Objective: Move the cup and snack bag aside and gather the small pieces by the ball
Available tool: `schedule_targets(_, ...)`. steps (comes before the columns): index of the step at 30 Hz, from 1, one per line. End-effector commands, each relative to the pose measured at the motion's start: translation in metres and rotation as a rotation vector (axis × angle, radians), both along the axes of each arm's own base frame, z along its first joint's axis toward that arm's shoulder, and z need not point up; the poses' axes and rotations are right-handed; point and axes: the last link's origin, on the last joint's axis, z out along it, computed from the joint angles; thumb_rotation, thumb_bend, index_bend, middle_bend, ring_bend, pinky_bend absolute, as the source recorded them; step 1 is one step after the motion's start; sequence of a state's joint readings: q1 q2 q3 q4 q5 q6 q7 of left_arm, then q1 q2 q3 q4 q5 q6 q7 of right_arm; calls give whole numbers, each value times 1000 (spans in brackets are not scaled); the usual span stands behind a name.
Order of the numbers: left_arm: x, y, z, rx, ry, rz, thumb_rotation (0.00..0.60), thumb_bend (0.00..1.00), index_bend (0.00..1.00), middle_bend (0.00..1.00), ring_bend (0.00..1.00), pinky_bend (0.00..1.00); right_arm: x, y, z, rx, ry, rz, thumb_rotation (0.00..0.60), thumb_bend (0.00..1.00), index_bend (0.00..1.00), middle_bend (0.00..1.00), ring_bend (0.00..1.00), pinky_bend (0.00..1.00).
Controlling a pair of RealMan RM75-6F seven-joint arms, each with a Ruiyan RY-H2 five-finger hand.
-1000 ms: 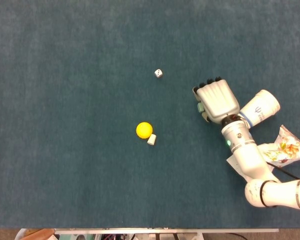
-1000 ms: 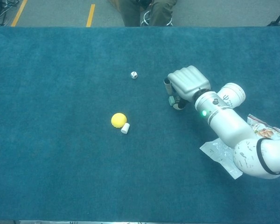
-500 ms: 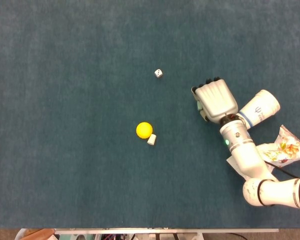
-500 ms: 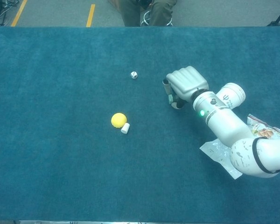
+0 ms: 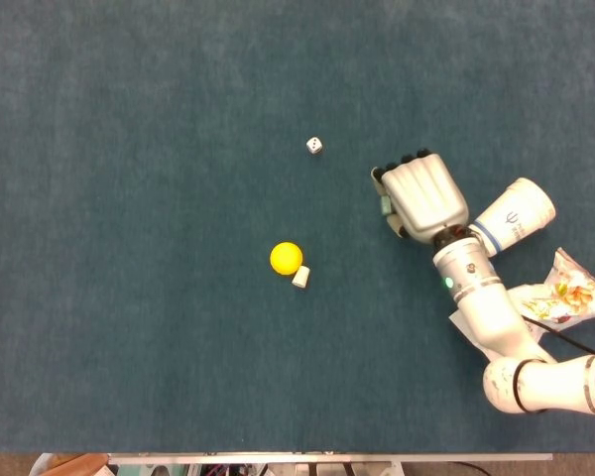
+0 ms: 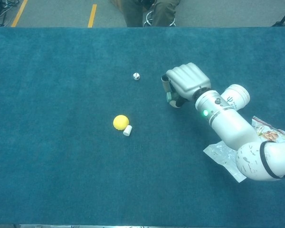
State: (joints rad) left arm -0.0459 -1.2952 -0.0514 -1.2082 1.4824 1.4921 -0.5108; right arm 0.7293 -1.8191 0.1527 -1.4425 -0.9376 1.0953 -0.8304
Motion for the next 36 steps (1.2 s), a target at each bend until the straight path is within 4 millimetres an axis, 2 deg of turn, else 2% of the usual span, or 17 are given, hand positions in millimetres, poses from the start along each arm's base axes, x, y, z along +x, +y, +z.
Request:
schedule_targets(1,1,1,0,-2,2,-2,600,309,553,497,335,497,11,1,-1,12,-46,24,600,246,590,567,453,398)
schedule_targets(12,3,1,1,1,3,-5,600,309,553,496,335,497,46,10,-19,111,-194,110,600,245,590,567,453,398)
schedule_targets(23,0,-2,5,18,1,1,600,309,553,497,335,497,55,16,-43,213,-236,125,600,242,590,567,453,398)
schedule_targets(29,0,-3,7,25,1,5,600,309,553,497,335,497,53,16,-48,229,-237,129,600,235,590,567,453,398)
schedule_targets(32,0,-2,7,22,1,4,600,309,553,497,335,497,52,16,-47,227,-245,129,600,200,590,563,453,398)
schedule_targets(36,1,-2,6,21,3,1,600,309,553,496,335,497,51,17,-42,217,-263,140,600,37,556,542,442,398)
